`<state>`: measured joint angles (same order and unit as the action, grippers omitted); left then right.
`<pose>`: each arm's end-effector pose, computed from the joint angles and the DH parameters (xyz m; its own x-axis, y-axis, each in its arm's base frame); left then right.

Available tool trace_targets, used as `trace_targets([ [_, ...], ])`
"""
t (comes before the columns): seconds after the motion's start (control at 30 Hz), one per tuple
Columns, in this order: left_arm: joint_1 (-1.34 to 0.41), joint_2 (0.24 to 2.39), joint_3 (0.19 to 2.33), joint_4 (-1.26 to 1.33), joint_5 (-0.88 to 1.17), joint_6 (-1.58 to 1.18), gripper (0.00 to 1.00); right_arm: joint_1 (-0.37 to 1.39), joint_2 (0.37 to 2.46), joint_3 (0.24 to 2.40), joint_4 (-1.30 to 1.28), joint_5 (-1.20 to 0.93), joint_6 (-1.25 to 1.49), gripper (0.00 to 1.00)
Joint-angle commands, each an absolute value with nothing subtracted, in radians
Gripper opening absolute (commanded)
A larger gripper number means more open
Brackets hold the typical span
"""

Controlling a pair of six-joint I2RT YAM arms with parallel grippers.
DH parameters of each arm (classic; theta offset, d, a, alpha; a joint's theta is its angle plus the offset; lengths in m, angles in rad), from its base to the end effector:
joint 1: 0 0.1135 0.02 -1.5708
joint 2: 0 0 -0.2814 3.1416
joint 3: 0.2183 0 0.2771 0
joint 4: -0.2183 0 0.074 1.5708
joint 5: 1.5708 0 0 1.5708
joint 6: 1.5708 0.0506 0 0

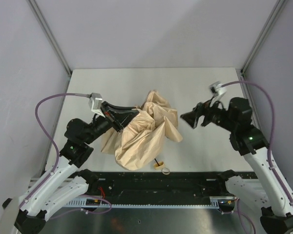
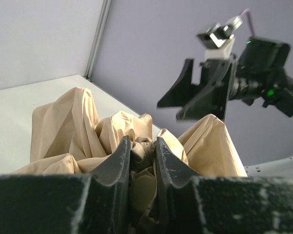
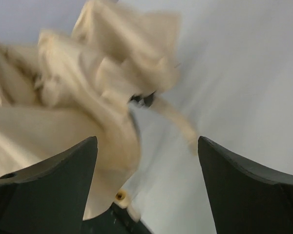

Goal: Put away the umbrella

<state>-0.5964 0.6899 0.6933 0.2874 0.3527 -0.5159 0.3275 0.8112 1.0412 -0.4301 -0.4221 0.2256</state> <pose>0.1471 -0.1210 0.3884 -0.1887 -0.4314 -0.8822 0.8137 0.4343 -0.3864 0.1767 0.0819 0.4138 -0.3341 0.1020 -0.9370 -0.6144 0.7303 0.2986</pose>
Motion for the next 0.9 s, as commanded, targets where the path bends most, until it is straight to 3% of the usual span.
trace_targets([
  [0.0, -0.579, 0.692, 0.718, 0.419, 0.411, -0.572, 0.00, 0.483, 0.800, 0.965, -0.307, -0.622, 0.144, 0.89],
  [0.23, -0.576, 0.724, 0.732, 0.469, 0.470, -0.620, 0.00, 0.693, 0.921, 0.953, -0.066, -0.707, 0.166, 0.92],
  [0.47, -0.576, 0.745, 0.742, 0.497, 0.505, -0.659, 0.00, 0.913, 1.017, 0.968, 0.086, -0.573, 0.177, 0.99],
  [0.77, -0.582, 0.773, 0.726, 0.557, 0.560, -0.701, 0.00, 1.004, 1.138, 1.084, 0.049, -0.305, 0.112, 0.99],
  [0.87, -0.590, 0.790, 0.733, 0.576, 0.616, -0.704, 0.00, 1.003, 1.173, 1.129, -0.007, -0.328, 0.081, 0.99],
])
